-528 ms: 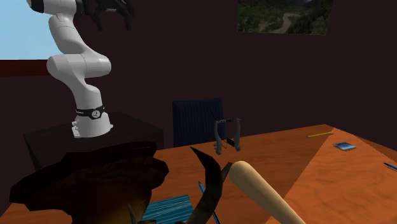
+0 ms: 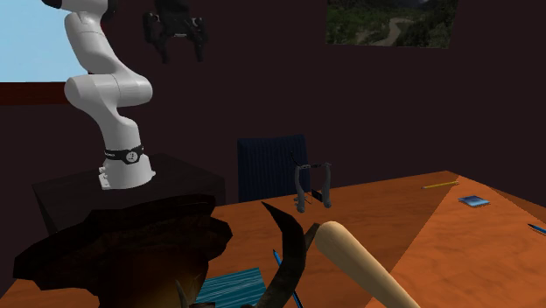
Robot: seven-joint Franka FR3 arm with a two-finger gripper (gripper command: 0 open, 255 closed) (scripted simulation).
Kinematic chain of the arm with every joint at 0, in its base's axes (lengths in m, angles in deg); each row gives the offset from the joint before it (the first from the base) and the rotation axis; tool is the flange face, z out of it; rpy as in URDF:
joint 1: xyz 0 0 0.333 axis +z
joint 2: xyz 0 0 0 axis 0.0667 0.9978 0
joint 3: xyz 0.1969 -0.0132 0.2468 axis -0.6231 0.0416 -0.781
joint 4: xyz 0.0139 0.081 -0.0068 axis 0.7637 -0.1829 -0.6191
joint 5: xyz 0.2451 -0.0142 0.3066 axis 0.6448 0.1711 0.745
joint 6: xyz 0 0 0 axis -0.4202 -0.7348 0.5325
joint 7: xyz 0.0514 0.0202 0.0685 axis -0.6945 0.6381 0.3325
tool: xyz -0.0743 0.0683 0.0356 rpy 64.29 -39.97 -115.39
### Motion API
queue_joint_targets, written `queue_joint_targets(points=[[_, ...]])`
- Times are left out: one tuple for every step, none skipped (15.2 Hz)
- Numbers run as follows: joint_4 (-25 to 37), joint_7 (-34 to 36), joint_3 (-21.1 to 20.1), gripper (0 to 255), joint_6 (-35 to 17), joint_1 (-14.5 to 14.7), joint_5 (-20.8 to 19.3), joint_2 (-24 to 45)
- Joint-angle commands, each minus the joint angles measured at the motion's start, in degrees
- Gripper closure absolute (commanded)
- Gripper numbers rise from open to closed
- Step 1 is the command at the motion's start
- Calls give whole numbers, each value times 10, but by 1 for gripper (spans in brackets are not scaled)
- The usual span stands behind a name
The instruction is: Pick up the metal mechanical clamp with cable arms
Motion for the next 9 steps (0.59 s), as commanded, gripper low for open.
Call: queue_joint_targets(points=[[4,-4,-11,0,-34,9,3,34],[5,-8,-15,0,-50,13,4,49],[6,-11,-19,0,-67,17,5,66],[8,-14,-24,0,-83,21,5,82],[11,-17,-28,0,-99,24,5,99],[14,-20,-33,0,-114,28,5,117],[18,-22,-37,0,-129,31,4,134],[22,-25,-42,0,-144,34,3,152],[28,-27,-46,0,-158,38,2,170]])
